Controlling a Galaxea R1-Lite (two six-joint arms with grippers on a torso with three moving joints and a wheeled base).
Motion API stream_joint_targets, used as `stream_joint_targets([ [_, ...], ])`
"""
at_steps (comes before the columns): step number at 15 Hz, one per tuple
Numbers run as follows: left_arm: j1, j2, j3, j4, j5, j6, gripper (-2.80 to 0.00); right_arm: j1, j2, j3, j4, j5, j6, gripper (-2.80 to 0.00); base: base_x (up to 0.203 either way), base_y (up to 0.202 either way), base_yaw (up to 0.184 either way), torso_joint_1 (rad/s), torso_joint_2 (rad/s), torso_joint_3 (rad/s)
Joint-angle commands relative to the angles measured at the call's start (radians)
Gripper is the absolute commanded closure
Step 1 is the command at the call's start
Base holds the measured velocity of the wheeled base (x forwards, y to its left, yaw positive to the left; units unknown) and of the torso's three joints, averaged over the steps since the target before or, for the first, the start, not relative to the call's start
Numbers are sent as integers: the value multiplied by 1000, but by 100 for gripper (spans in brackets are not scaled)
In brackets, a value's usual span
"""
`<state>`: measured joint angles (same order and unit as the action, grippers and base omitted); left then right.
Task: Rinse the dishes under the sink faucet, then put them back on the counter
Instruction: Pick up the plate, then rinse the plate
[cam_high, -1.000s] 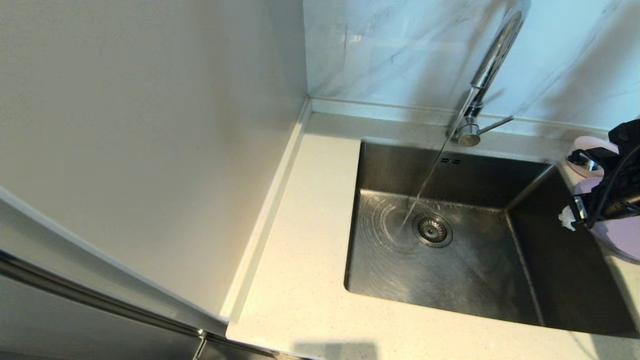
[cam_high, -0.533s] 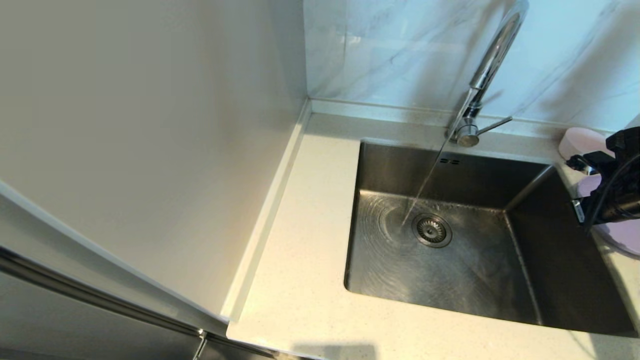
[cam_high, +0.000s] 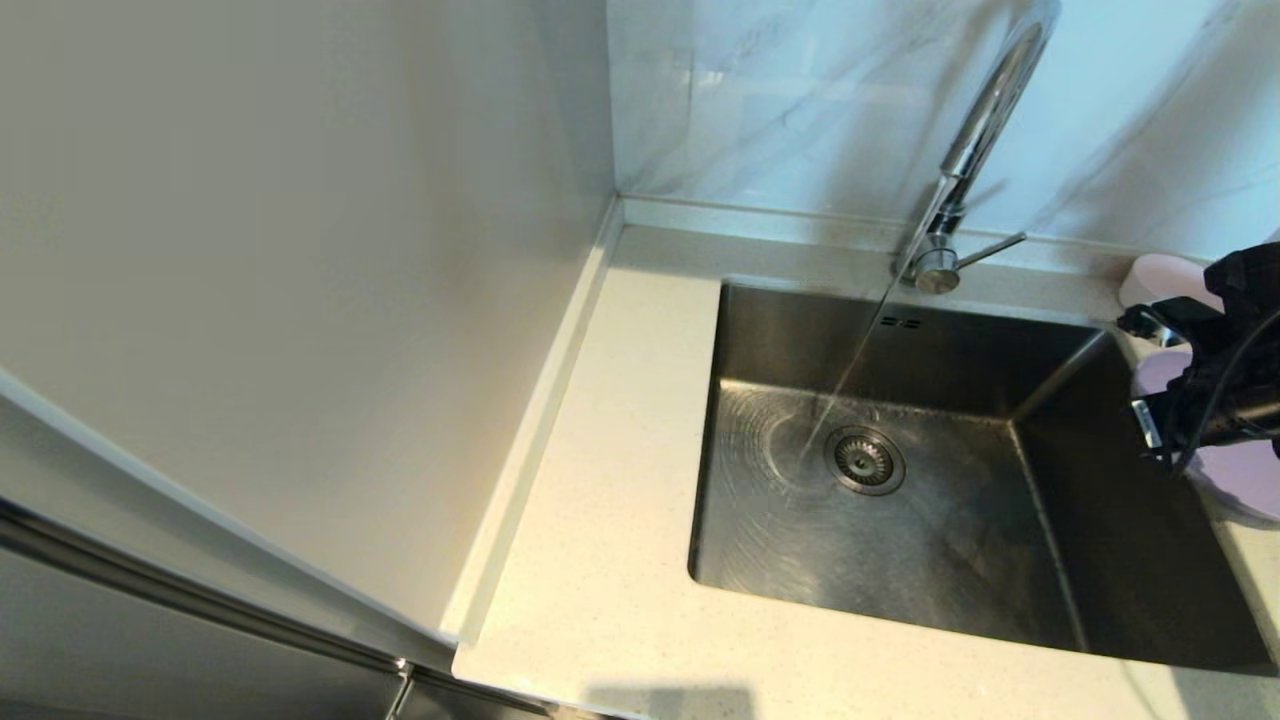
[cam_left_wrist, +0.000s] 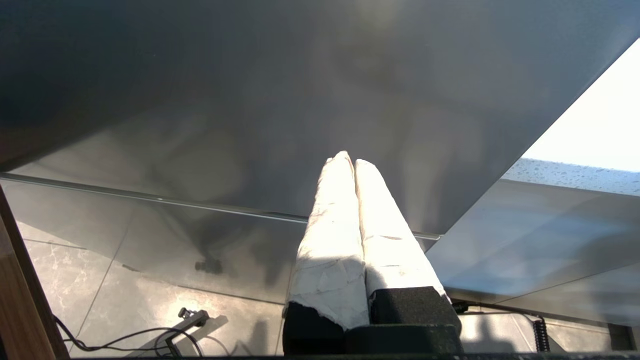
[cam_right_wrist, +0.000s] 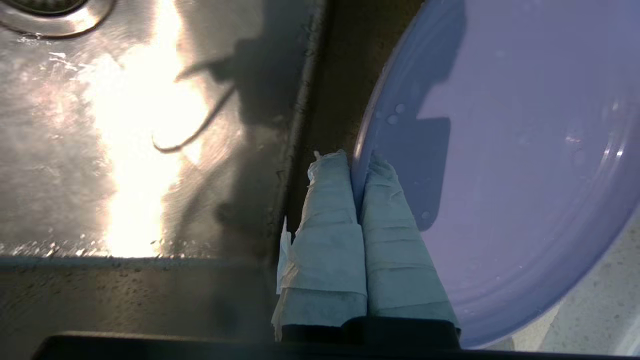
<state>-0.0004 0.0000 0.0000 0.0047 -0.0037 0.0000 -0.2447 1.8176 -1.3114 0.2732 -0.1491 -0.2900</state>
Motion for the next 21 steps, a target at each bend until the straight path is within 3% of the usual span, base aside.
stream_joint_targets([
  [1, 0, 0, 0, 0, 1, 0, 0, 33, -85, 43, -3, -4, -5, 0, 0, 0, 0, 0, 0, 0],
  [5, 0, 0, 0, 0, 1, 0, 0, 84, -223, 162, -1, 19, -9, 0, 0, 0, 0, 0, 0, 0],
  [9, 0, 0, 0, 0, 1, 0, 0, 151, -362, 271, -3, 45, -63, 0, 0, 0, 0, 0, 0, 0],
  [14, 0, 0, 0, 0, 1, 0, 0, 193, -481, 340, 3, 336, -211, 0, 0, 0, 0, 0, 0, 0],
  [18, 0, 0, 0, 0, 1, 0, 0, 334, -488, 316, 8, 459, -220, 0, 0, 0, 0, 0, 0, 0],
  [21, 0, 0, 0, 0, 1, 0, 0, 449, -441, 263, 9, 461, -168, 0, 0, 0, 0, 0, 0, 0],
])
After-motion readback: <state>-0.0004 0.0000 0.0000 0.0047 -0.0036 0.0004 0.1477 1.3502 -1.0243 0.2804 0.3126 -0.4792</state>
